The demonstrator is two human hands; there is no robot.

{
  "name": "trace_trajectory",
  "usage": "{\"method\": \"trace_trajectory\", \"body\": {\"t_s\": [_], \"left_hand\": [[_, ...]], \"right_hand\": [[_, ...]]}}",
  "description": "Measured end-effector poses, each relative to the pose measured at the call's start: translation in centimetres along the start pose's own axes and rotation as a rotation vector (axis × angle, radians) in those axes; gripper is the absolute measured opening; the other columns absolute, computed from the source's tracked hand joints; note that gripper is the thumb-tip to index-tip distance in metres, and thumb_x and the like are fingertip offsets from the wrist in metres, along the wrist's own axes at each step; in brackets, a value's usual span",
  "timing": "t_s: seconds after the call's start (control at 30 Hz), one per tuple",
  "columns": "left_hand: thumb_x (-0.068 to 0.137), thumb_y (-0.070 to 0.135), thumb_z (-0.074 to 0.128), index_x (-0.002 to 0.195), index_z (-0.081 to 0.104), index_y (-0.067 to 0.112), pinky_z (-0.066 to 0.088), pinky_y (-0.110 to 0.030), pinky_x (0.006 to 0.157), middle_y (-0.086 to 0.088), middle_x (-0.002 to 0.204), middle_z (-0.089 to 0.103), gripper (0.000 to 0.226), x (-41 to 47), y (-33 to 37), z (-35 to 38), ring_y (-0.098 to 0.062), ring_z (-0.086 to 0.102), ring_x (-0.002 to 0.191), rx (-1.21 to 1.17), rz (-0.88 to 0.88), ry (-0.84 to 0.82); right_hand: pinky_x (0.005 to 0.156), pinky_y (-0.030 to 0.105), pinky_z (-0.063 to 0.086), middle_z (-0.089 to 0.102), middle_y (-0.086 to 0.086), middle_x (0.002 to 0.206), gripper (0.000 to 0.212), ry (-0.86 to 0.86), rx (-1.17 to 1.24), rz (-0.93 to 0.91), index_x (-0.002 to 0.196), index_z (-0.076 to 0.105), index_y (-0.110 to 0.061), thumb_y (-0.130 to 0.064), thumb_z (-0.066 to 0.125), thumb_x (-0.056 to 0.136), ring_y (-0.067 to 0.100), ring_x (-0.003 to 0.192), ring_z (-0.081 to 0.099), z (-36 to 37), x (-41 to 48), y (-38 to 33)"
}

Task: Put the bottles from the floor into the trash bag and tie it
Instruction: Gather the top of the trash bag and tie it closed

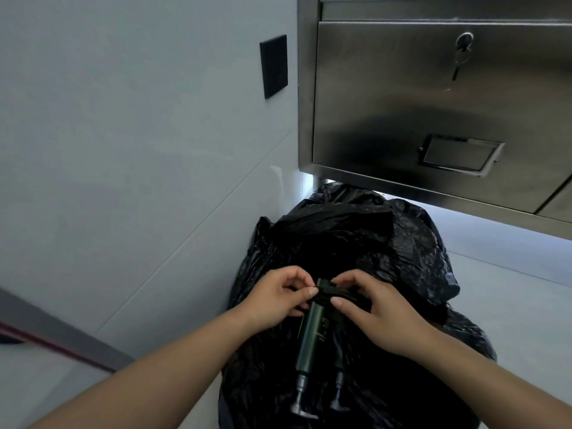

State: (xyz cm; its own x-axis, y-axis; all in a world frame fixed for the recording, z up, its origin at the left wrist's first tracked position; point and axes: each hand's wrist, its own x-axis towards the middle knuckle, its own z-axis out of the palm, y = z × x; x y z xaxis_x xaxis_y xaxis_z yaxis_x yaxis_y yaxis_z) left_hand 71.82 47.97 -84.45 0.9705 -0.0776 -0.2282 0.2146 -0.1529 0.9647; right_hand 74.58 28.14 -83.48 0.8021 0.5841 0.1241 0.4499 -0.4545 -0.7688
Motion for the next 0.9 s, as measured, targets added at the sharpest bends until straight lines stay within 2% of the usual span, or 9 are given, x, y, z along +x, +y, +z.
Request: {"method": "trace_trajectory", "body": {"t_s": [0.13,0.2,0.3,0.37,0.47,0.57,0.67,0.83,0.9], "left_hand": [[0.085,0.01,0.065,0.074,0.061,0.024,0.051,-0.016,0.054,0.01,0.064,0.059,0.018,0.5,-0.2,-1.4,0.0,0.059,0.056,-0.031,0.066,0.044],[0.084,0.011,0.066,0.071,0.063,0.028,0.049,-0.015,0.052,0.013,0.062,0.061,0.022,0.7,-0.1,-1.7,0.0,0.059,0.056,-0.044,0.092,0.061],[0.083,0.012,0.067,0.068,0.065,0.031,0.048,-0.015,0.051,0.014,0.06,0.062,0.024,0.8,-0.2,-2.0,0.0,0.059,0.056,-0.048,0.111,0.069],[0.083,0.012,0.068,0.069,0.065,0.029,0.049,-0.016,0.051,0.013,0.061,0.062,0.022,0.7,-0.3,-2.0,0.0,0.059,0.056,-0.05,0.11,0.061],[0.083,0.012,0.067,0.074,0.063,0.024,0.05,-0.017,0.052,0.011,0.064,0.062,0.016,0.6,-0.3,-1.6,-0.001,0.059,0.057,-0.044,0.082,0.029],[0.085,0.012,0.065,0.078,0.061,0.02,0.052,-0.017,0.052,0.011,0.065,0.06,0.012,0.5,-0.3,-1.1,0.0,0.059,0.057,-0.045,0.026,0.001],[0.087,0.013,0.063,0.08,0.059,0.02,0.053,-0.018,0.055,0.012,0.063,0.06,0.01,0.3,-0.5,-0.8,0.0,0.059,0.058,-0.061,-0.03,-0.015],[0.088,0.017,0.062,0.081,0.059,0.021,0.053,-0.019,0.058,0.014,0.061,0.063,0.008,0.1,-1.5,-0.4,0.0,0.06,0.06,-0.057,-0.076,-0.021],[0.088,0.018,0.062,0.08,0.06,0.023,0.052,-0.018,0.057,0.014,0.063,0.064,0.009,0.2,-1.8,-0.4,0.001,0.06,0.059,-0.03,-0.078,0.001]], "right_hand": [[0.091,0.016,0.043,0.067,-0.014,0.108,0.043,0.021,0.154,0.108,0.123,0.054,-0.028,-0.046,0.051,0.085,-0.007,0.102,0.057,1.5,1.3,-0.8],[0.09,0.016,0.044,0.07,-0.011,0.103,0.051,0.0,0.255,0.161,0.128,0.05,-0.029,-0.05,0.048,0.082,-0.006,0.098,0.06,2.2,1.6,-1.1],[0.082,0.02,0.048,0.073,-0.006,0.093,0.046,0.007,0.314,0.201,0.129,0.05,-0.026,-0.041,0.055,0.085,0.002,0.087,0.065,3.0,1.9,-1.2],[0.077,0.016,0.047,0.072,-0.007,0.09,0.049,0.027,0.345,0.218,0.126,0.052,-0.024,-0.041,0.062,0.081,0.0,0.084,0.066,3.2,1.8,-1.2],[0.083,0.005,0.04,0.066,-0.018,0.105,0.061,0.028,0.232,0.199,0.121,0.054,-0.032,-0.054,0.07,0.066,-0.011,0.099,0.057,2.8,1.3,-1.1],[0.088,0.008,0.039,0.063,-0.021,0.109,0.051,0.032,0.101,0.147,0.115,0.055,-0.04,-0.041,0.077,0.069,-0.012,0.105,0.053,2.1,0.6,-1.0],[0.076,0.002,0.039,0.067,-0.023,0.097,0.036,0.059,0.042,0.069,0.107,0.061,-0.039,-0.028,0.074,0.075,-0.013,0.093,0.058,1.6,0.2,-0.9],[0.081,0.008,0.041,0.066,-0.023,0.099,0.024,0.03,0.009,0.038,0.105,0.063,-0.037,-0.03,0.067,0.082,-0.01,0.094,0.058,1.4,0.0,-0.2],[0.076,0.007,0.041,0.065,-0.023,0.094,0.02,0.015,0.02,0.051,0.104,0.063,-0.036,-0.031,0.064,0.085,-0.01,0.085,0.059,1.6,0.0,0.0]]}}
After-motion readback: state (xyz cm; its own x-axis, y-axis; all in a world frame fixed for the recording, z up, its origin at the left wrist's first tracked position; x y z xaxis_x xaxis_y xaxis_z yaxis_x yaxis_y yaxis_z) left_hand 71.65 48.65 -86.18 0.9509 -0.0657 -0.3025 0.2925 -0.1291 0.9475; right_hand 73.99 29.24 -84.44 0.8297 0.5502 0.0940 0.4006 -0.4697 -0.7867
